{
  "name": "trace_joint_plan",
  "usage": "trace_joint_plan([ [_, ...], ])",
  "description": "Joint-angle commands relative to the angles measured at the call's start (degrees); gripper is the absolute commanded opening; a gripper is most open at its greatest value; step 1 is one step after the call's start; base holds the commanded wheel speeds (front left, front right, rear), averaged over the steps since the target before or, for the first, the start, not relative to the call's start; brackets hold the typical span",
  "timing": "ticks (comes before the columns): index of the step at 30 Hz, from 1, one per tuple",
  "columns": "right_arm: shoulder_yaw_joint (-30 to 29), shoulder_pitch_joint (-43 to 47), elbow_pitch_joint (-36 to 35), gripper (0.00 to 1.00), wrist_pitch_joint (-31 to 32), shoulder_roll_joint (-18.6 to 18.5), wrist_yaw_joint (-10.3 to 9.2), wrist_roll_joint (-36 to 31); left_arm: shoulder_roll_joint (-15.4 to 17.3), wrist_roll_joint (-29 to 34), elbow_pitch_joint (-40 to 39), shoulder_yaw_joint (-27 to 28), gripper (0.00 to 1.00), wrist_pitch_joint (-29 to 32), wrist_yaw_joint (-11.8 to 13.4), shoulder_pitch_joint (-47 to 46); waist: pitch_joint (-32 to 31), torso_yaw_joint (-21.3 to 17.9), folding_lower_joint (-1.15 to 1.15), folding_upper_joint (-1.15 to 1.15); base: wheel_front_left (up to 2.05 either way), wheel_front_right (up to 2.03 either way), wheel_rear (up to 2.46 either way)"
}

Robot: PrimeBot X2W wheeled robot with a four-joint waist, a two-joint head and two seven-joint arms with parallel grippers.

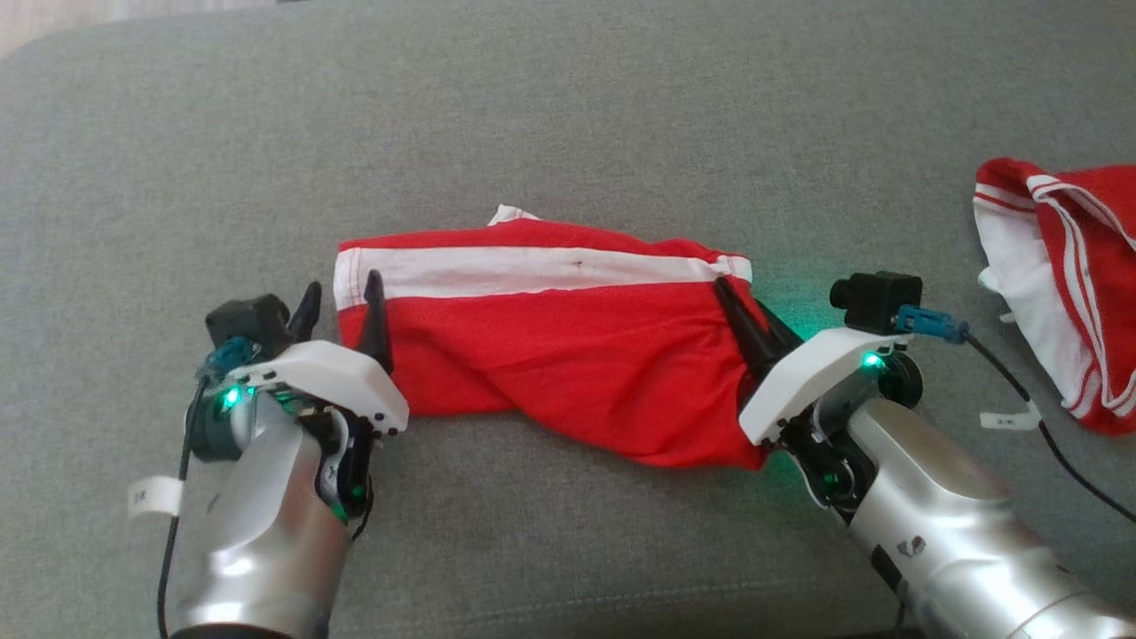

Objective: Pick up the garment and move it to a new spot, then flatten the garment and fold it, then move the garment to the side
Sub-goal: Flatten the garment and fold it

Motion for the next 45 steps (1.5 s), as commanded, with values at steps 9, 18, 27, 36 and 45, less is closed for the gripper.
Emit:
trace_joint_plan([
  [9,2.6,-3.1,-2.2,0.0,-1.6,0.0,0.37,0.5,1.0,0.1,5.8,3.1,1.0,-0.3,-0.7,-5.0,1.9,-0.7,0.0,0.0,0.0,0.0,0.0],
  [18,3.4,-4.3,-2.0,0.0,-2.6,-0.7,0.37,1.6,1.0,0.1,9.4,0.8,0.0,-0.3,-3.0,-7.1,2.7,-0.4,0.0,0.0,0.0,0.0,0.0],
  [27,2.5,-4.7,-1.1,0.0,-6.0,-1.3,0.37,0.4,2.5,4.5,-3.9,3.1,0.0,-0.3,-1.7,-4.2,-2.6,0.7,0.0,0.0,0.0,0.0,0.0],
  [36,1.4,-7.9,-7.1,0.0,-6.7,-4.6,0.37,-1.7,7.7,8.0,-18.6,4.9,0.0,0.2,-2.2,-5.2,-9.5,1.7,0.0,0.0,0.0,0.0,0.0],
  [45,-1.9,-20.0,-12.4,0.0,-1.5,-7.3,0.37,-4.5,10.3,10.6,-24.5,2.6,0.0,8.0,-2.6,-17.7,-2.5,3.8,0.0,0.0,0.0,0.0,0.0],
])
